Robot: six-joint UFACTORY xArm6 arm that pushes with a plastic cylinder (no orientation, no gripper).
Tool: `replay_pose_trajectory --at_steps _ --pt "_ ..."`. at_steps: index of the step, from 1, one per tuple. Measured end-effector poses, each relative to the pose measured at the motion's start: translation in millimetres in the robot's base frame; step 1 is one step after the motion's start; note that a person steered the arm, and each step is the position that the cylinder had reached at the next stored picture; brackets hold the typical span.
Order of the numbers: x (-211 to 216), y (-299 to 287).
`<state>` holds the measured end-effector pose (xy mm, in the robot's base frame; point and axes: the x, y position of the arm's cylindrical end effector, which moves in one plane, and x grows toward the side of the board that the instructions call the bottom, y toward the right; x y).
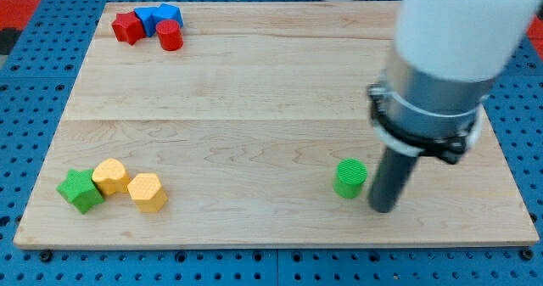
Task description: Push the green circle into the yellow hexagon
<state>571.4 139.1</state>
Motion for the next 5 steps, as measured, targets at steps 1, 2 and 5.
replay_pose_trajectory --at_steps 1,2,5 --pt "-26.6 -3.2" --pt "-44.0 -83.2" --pt "-43.0 -190.7"
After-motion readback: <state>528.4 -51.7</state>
